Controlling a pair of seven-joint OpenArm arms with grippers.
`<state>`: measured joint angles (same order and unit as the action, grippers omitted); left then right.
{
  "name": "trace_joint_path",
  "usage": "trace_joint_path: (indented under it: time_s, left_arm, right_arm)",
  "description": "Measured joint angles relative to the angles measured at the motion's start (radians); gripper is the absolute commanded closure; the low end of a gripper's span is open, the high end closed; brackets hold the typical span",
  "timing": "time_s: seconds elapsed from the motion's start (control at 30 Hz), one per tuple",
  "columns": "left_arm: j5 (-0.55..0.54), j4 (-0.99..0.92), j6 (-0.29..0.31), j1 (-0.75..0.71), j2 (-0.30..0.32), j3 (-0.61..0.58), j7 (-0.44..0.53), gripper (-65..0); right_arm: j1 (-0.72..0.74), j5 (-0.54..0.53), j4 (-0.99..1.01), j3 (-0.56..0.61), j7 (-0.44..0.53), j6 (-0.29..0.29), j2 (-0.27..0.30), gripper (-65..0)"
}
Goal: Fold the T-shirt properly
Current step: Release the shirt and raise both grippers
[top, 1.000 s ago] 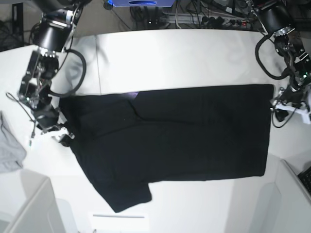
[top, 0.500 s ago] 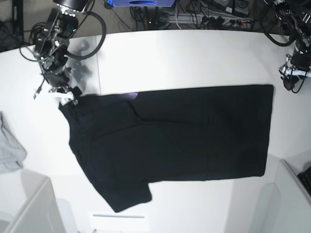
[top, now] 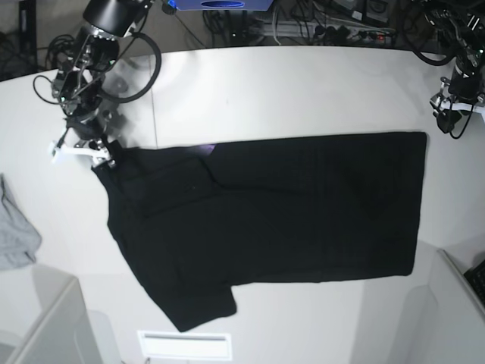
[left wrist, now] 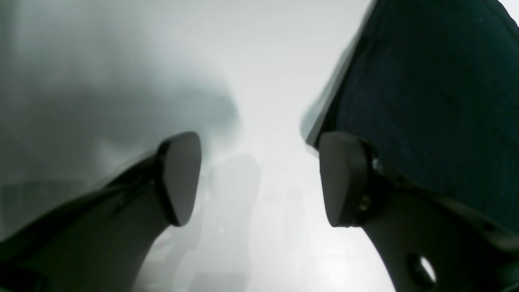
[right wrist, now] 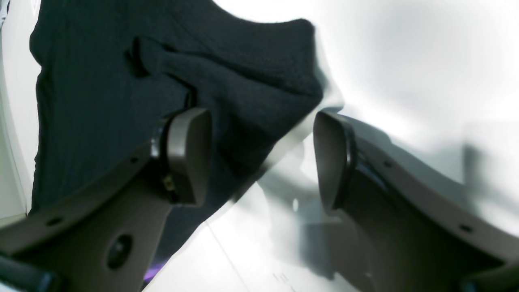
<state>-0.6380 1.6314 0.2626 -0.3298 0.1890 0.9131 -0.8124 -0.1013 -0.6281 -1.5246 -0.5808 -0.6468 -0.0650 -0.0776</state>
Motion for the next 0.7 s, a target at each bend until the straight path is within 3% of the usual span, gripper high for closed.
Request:
trace_joint_path:
  time_s: [0.23, 0.6, 0.7]
  left_arm:
    - [0.0, -0.024, 0.0, 0.004, 0.004, -0.03, 0.002, -44.1]
    - [0.001, -0.171, 0.0, 0.133, -0.003, -0.046, 0.0, -44.1]
    - [0.005, -0.188, -0.001, 0.145, 0.009, -0.099, 0.004, -44.1]
  right_arm:
    - [0.016, -0.001, 0.029, 0.0, 0.015, 0.006, -0.005, -36.8]
    - [0.034, -0.001, 0.046, -0.002, 0.017, 0.006, -0.002, -36.6]
    - [0.034, -0.001, 0.047, -0.002, 0.015, 0.006, 0.0, -36.6]
